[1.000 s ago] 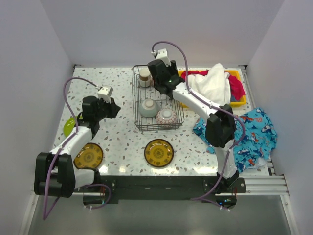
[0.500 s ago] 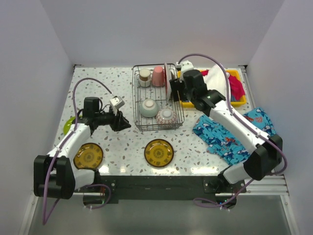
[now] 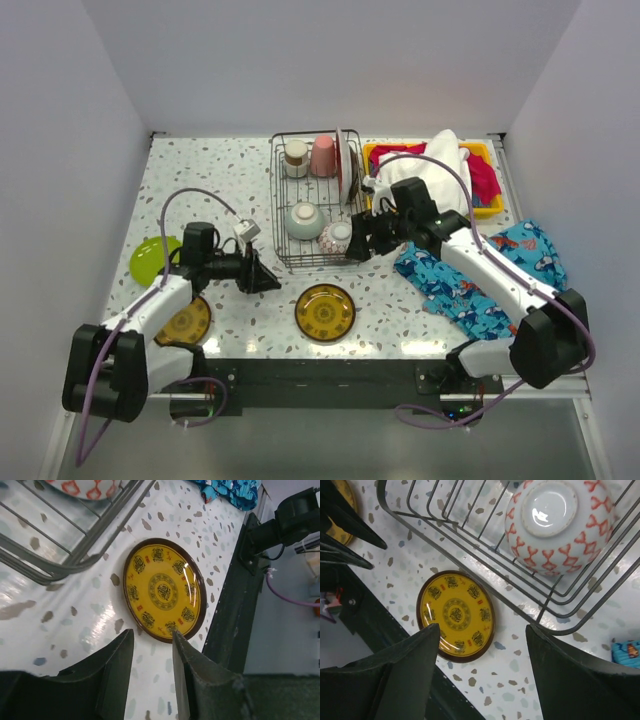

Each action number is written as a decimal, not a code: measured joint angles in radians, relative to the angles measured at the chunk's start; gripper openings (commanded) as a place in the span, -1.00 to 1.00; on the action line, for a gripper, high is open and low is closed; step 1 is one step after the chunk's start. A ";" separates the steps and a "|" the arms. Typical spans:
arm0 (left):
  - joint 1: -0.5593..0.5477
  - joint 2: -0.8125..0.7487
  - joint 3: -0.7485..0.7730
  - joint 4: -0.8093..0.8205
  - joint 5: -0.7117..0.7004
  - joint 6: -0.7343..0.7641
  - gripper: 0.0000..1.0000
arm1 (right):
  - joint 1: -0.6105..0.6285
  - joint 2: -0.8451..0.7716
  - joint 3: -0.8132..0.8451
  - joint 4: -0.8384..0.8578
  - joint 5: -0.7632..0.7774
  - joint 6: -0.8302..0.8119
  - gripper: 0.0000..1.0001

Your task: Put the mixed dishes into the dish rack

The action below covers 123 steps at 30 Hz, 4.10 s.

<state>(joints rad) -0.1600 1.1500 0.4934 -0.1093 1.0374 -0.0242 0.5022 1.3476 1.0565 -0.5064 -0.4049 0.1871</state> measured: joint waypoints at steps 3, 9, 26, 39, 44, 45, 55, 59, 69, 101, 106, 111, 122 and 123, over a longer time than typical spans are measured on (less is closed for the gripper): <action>-0.043 0.020 -0.052 0.069 -0.039 -0.136 -0.14 | -0.006 -0.027 -0.048 -0.007 -0.037 0.038 0.47; -0.063 0.147 -0.181 0.306 -0.103 -0.398 -0.16 | -0.020 -0.037 -0.062 -0.028 -0.055 0.045 0.49; -0.220 0.383 -0.219 0.659 -0.246 -0.714 -0.31 | -0.130 -0.171 -0.134 -0.073 -0.031 0.010 0.50; -0.248 0.337 -0.218 0.577 -0.332 -0.726 -1.00 | -0.132 -0.216 -0.195 -0.053 -0.032 0.002 0.49; -0.249 0.218 -0.216 0.422 -0.366 -0.660 -1.00 | -0.132 -0.210 -0.192 -0.047 -0.048 -0.013 0.47; -0.249 0.197 -0.204 0.370 -0.371 -0.632 -1.00 | -0.132 -0.201 -0.185 -0.046 -0.074 -0.020 0.47; -0.246 -0.062 -0.009 0.017 -0.369 -0.299 -1.00 | -0.058 -0.059 -0.055 0.003 -0.315 -0.131 0.47; -0.246 -0.136 0.107 -0.051 -0.307 -0.164 -1.00 | 0.028 -0.019 0.016 -0.004 -0.344 -0.217 0.48; -0.227 -0.159 0.211 -0.102 -0.254 -0.042 -1.00 | 0.074 0.122 0.158 -0.002 -0.374 -0.282 -0.13; 0.046 -0.152 0.440 0.058 -0.732 -0.007 0.30 | 0.130 0.480 0.725 -0.061 0.116 -0.184 -1.00; 0.049 -0.230 0.441 0.055 -0.956 0.064 0.30 | 0.180 0.589 0.887 0.034 0.534 -0.122 -1.00; 0.049 -0.274 0.415 0.043 -1.005 0.069 0.29 | 0.252 0.727 1.027 0.013 0.932 -0.072 -1.00; 0.060 -0.288 0.372 0.010 -1.009 0.062 0.30 | 0.269 0.772 1.030 -0.080 1.284 0.031 -1.00; 0.060 -0.289 0.370 0.010 -1.009 0.062 0.30 | 0.269 0.772 1.030 -0.082 1.291 0.034 -1.00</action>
<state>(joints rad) -0.1001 0.8608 0.8639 -0.0994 0.0280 0.0376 0.7712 2.1197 2.0869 -0.5880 0.8860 0.2211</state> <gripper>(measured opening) 0.647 0.153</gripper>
